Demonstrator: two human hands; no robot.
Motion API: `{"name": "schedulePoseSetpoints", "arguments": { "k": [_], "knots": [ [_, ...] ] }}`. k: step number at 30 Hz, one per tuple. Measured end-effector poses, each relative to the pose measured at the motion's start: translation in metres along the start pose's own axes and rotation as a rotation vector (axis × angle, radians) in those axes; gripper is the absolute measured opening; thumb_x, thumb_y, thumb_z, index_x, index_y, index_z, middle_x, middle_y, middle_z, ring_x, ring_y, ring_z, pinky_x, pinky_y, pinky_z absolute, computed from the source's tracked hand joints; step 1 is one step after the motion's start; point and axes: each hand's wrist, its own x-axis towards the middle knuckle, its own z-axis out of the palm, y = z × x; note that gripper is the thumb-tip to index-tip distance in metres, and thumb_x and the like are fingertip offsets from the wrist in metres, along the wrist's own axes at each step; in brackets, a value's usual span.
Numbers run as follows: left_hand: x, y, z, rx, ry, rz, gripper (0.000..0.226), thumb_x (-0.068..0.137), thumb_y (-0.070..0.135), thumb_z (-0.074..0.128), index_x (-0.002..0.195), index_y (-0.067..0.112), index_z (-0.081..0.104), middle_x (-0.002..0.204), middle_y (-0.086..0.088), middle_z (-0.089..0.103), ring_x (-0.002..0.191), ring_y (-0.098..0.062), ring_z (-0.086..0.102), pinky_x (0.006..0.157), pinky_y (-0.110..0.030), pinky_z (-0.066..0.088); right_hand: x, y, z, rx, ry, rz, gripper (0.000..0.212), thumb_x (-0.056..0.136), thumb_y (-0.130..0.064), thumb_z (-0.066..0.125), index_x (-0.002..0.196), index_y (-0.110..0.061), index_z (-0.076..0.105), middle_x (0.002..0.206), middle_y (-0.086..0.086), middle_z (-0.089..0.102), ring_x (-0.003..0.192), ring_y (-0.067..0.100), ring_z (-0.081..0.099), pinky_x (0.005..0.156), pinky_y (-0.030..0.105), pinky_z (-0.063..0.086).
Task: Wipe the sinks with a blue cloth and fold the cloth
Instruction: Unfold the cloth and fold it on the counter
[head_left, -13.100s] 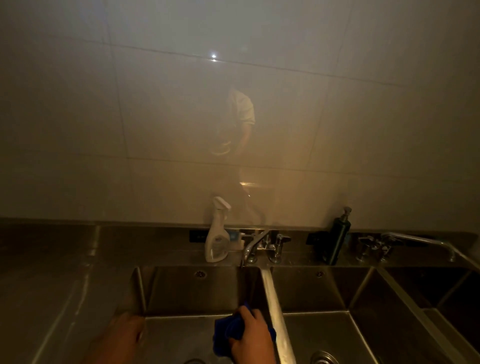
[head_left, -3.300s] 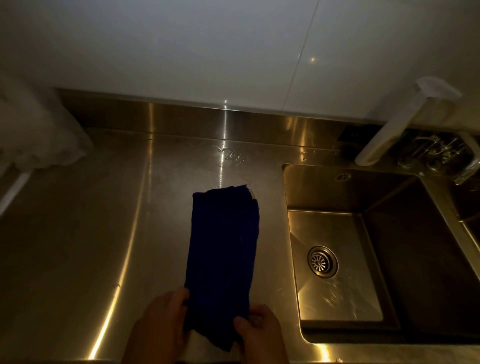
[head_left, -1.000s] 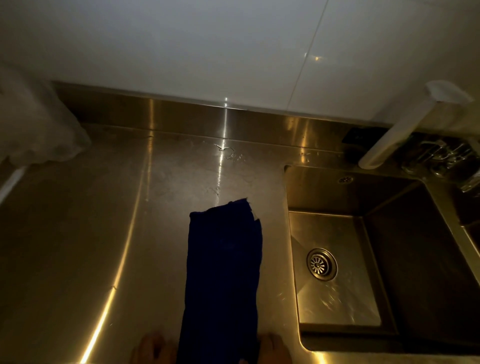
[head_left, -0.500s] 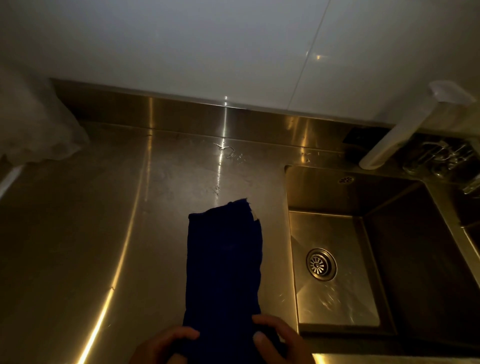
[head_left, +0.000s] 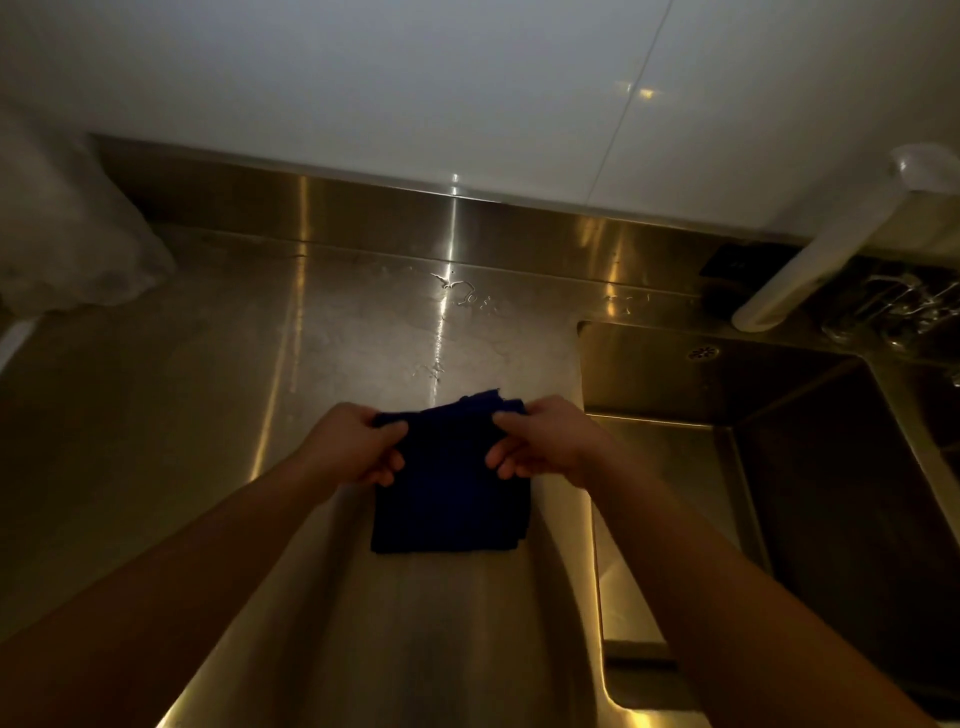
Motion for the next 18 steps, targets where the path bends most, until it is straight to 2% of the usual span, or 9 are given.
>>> {"name": "schedulePoseSetpoints", "arguments": {
  "k": [2, 4, 7, 9, 11, 12, 14, 16, 18],
  "knots": [
    [0.014, 0.006, 0.0, 0.013, 0.07, 0.02, 0.023, 0.095, 0.019, 0.055, 0.111, 0.003, 0.058, 0.061, -0.008, 0.063, 0.038, -0.011, 0.056, 0.039, -0.02, 0.046, 0.016, -0.007, 0.001, -0.104, 0.11, -0.021, 0.03, 0.099, -0.026, 0.047, 0.115, -0.002, 0.054, 0.066, 0.005, 0.067, 0.05, 0.011, 0.061, 0.052, 0.022, 0.05],
    [0.021, 0.008, 0.002, 0.14, 0.217, 0.097, 0.031, 0.094, 0.026, 0.056, 0.119, 0.011, 0.047, 0.076, -0.008, 0.062, 0.057, -0.016, 0.061, 0.05, -0.026, 0.049, 0.03, -0.009, 0.005, -0.291, 0.277, -0.051, 0.042, 0.096, -0.033, 0.051, 0.121, 0.0, 0.049, 0.081, 0.007, 0.066, 0.066, 0.017, 0.064, 0.064, 0.03, 0.053],
    [0.015, -0.005, 0.012, 0.574, 0.462, 0.45, 0.032, 0.091, 0.027, 0.056, 0.118, 0.015, 0.044, 0.096, -0.003, 0.053, 0.083, -0.019, 0.055, 0.069, -0.032, 0.046, 0.035, 0.001, 0.023, -0.627, 0.615, -0.183, 0.045, 0.092, -0.035, 0.055, 0.129, -0.015, 0.04, 0.11, 0.009, 0.058, 0.094, 0.026, 0.06, 0.076, 0.037, 0.052],
    [0.004, -0.026, 0.027, 0.739, 0.401, 0.687, 0.031, 0.087, 0.022, 0.06, 0.114, 0.01, 0.053, 0.11, -0.01, 0.055, 0.098, -0.025, 0.054, 0.082, -0.034, 0.046, 0.03, 0.022, 0.044, -0.793, 0.728, -0.427, 0.033, 0.09, -0.028, 0.056, 0.121, -0.018, 0.049, 0.11, 0.007, 0.057, 0.095, 0.024, 0.058, 0.078, 0.037, 0.052],
    [-0.001, -0.049, 0.038, 0.886, 0.275, 0.706, 0.05, 0.091, 0.028, 0.056, 0.135, 0.006, 0.046, 0.141, -0.017, 0.044, 0.13, -0.035, 0.042, 0.106, -0.04, 0.036, 0.027, 0.049, 0.06, -0.945, 0.682, -0.548, 0.035, 0.09, -0.027, 0.056, 0.124, -0.018, 0.053, 0.123, 0.009, 0.056, 0.111, 0.026, 0.054, 0.093, 0.04, 0.047],
    [-0.001, -0.059, 0.04, 0.956, 0.231, 0.668, 0.058, 0.096, 0.035, 0.043, 0.147, 0.009, 0.029, 0.156, -0.015, 0.023, 0.145, -0.033, 0.02, 0.116, -0.041, 0.02, 0.026, 0.062, 0.063, -0.978, 0.621, -0.542, 0.041, 0.093, -0.029, 0.051, 0.132, -0.02, 0.049, 0.136, 0.009, 0.049, 0.127, 0.028, 0.046, 0.105, 0.044, 0.037],
    [0.001, -0.072, 0.042, 1.052, 0.192, 0.604, 0.063, 0.095, 0.048, 0.008, 0.149, 0.018, -0.005, 0.158, -0.004, -0.014, 0.146, -0.021, -0.016, 0.119, -0.039, -0.005, 0.028, 0.081, 0.062, -0.971, 0.539, -0.495, 0.049, 0.099, -0.036, 0.034, 0.147, -0.027, 0.027, 0.157, 0.003, 0.022, 0.146, 0.02, 0.014, 0.118, 0.042, 0.009],
    [0.002, -0.076, 0.042, 1.101, 0.171, 0.574, 0.067, 0.086, 0.051, -0.009, 0.145, 0.022, -0.018, 0.155, -0.002, -0.026, 0.142, -0.018, -0.026, 0.118, -0.04, -0.012, 0.03, 0.092, 0.06, -0.96, 0.51, -0.484, 0.052, 0.101, -0.041, 0.023, 0.15, -0.033, 0.01, 0.16, -0.005, -0.002, 0.146, 0.011, -0.01, 0.118, 0.039, -0.005],
    [-0.003, -0.076, 0.044, 1.133, 0.143, 0.539, 0.068, 0.083, 0.052, -0.013, 0.144, 0.022, -0.022, 0.154, -0.003, -0.029, 0.141, -0.018, -0.03, 0.117, -0.04, -0.014, 0.027, 0.097, 0.06, -0.975, 0.473, -0.454, 0.053, 0.1, -0.045, 0.018, 0.15, -0.036, 0.0, 0.158, -0.009, -0.014, 0.143, 0.008, -0.02, 0.117, 0.04, -0.011]
  ]
}}
